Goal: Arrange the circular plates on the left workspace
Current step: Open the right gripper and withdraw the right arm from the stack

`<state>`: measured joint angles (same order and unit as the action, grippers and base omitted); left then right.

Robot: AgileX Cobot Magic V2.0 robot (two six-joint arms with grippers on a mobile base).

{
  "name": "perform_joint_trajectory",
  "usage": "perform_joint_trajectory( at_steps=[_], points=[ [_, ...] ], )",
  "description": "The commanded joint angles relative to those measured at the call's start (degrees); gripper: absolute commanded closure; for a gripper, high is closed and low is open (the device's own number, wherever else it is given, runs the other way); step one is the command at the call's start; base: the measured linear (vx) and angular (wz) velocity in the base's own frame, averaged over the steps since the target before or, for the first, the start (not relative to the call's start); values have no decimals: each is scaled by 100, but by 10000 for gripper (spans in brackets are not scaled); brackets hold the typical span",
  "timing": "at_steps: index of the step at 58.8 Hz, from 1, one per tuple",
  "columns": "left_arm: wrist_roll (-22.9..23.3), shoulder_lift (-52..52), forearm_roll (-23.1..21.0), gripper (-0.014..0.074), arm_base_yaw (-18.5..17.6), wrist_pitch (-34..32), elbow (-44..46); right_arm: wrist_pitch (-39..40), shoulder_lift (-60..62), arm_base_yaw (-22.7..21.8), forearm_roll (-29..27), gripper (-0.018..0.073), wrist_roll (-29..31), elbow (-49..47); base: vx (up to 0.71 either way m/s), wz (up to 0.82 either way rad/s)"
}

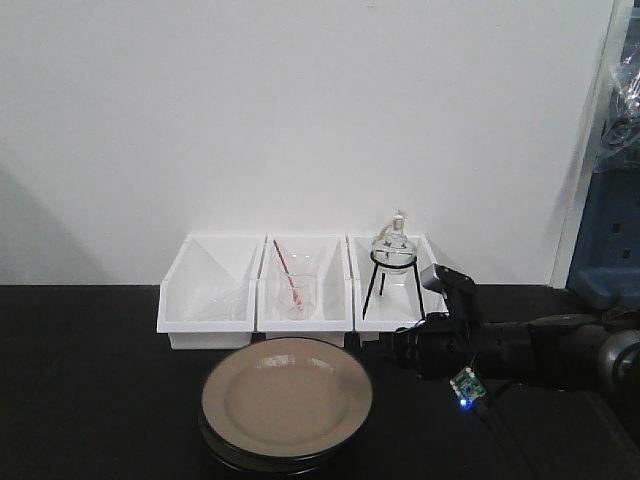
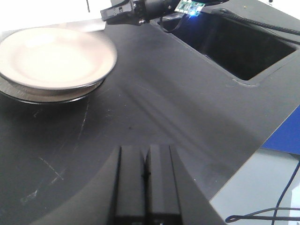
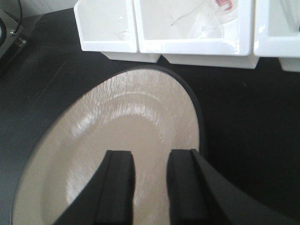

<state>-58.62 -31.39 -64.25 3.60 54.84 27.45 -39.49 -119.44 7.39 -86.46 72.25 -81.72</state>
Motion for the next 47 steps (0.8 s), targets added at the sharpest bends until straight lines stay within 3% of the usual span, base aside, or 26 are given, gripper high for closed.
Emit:
perform_joint_trajectory(
  at_steps=[1,9,19,24,34,41,47],
  points=[
    [39,-23,-370,597,-6,-105,136,-259,251,42,-397,353,1,-182,0,0],
    [39,-23,-364,597,-6,-106,136,-238,314,1,-423,351,6,-182,0,0],
    [39,-23,-140,597,-6,-266,136,-237,771,-236,217,353,-44,-182,0,0],
    [99,-23,150,597,-6,-488,136,-225,1161,-386,979,385,-339,-182,0,0],
    [1190,-36,1155,597,-6,-1395,136,-236,2124,-648,3085,575,-1558,-177,0,0],
    [2051,-104,2069,597,-6,-1793,136,-262,2826,-648,4647,563,-2678,-103,0,0],
    [2706,-226,2776,597,-6,-1785,136,-125,3503,-648,5228,563,-3160,230,0,0]
  ],
)
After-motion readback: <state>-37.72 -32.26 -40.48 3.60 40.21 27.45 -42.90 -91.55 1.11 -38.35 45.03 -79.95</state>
